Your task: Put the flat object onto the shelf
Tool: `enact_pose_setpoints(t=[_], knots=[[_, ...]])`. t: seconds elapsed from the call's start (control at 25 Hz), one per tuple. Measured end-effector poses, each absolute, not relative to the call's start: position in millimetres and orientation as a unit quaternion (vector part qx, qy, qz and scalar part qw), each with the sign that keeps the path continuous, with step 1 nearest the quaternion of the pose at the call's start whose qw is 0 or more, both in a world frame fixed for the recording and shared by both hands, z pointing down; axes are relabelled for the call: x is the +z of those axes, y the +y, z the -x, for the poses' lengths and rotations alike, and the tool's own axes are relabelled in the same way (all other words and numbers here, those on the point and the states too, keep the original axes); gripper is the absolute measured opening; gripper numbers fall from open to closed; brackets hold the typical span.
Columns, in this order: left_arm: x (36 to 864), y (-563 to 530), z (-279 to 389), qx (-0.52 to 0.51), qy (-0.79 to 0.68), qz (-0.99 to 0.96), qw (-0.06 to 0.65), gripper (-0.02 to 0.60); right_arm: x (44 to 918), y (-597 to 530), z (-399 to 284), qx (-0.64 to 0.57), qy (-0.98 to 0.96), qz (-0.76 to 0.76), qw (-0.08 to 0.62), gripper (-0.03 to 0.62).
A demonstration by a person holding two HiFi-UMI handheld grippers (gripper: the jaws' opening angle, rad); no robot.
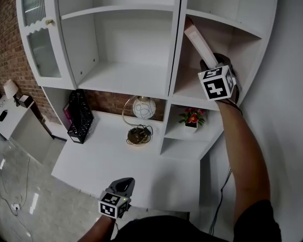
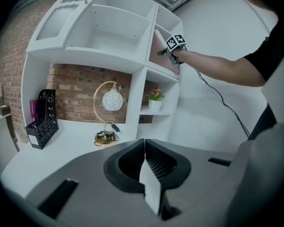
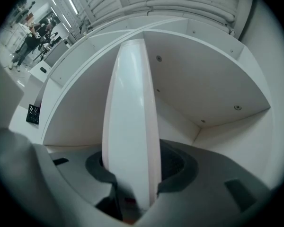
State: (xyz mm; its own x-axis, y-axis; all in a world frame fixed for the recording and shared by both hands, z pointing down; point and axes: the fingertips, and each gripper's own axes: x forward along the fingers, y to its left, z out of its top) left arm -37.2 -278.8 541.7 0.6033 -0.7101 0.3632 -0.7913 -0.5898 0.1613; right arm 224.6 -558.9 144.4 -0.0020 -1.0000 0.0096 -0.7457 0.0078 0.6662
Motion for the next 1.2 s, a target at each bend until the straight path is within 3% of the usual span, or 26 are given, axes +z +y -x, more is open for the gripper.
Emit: enact_pose_setpoints(t=[0.6,0.88,1.2], knots=[[542,-282,33,0.13,-0.422,-0.884,0.156,0.006,144,-560,-226,-0.26,-0.647,-0.67,0.255,0.201],[543,-275,43,0.136,-0.426,-0.88,0.158,0.006,151,-545,-221,-0.259,-0.655,-0.66,0.26,0.298],[544,-263,26,0.141,-0.399,-0.893,0.154,0.006,148,-493,-207,-0.263,-0.682,-0.644,0.226,0.295]])
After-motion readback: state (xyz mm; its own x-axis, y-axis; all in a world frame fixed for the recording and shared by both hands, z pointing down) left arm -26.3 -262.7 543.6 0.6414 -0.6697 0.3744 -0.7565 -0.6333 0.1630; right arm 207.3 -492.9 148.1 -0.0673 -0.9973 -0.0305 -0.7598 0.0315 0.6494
